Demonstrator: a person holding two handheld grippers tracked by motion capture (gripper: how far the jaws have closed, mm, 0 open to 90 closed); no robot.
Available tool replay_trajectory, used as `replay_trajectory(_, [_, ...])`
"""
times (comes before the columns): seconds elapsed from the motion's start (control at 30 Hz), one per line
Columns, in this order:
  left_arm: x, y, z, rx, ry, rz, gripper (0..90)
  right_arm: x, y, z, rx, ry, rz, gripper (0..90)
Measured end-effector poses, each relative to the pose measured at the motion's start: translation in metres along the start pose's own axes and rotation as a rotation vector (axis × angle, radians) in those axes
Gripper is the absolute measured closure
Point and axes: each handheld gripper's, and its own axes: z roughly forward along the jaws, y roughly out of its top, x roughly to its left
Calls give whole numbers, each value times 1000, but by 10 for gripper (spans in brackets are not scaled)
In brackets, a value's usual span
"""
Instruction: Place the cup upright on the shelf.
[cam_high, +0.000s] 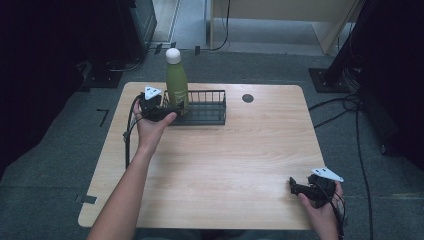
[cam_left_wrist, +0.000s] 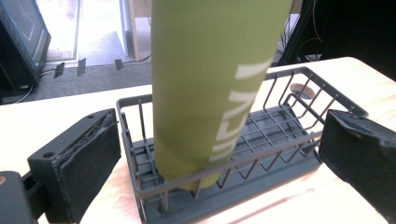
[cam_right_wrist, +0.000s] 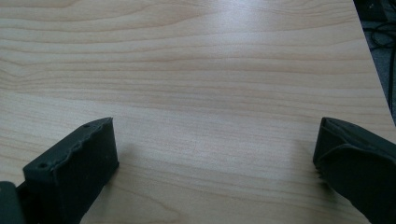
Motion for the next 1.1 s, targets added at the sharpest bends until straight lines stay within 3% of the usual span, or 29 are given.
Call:
replay_trajectory(0.4, [0, -23, -24, 0, 7, -2, 0, 0, 0, 0, 0, 0, 0, 0])
replay_trajectory(0.8, [3, -59, -48, 25, 17, -30, 0, 0, 0, 0, 0, 0, 0, 0])
replay_trajectory(1.1, [3, -89, -63, 57, 40, -20, 0, 0, 0, 0, 0, 0, 0, 0])
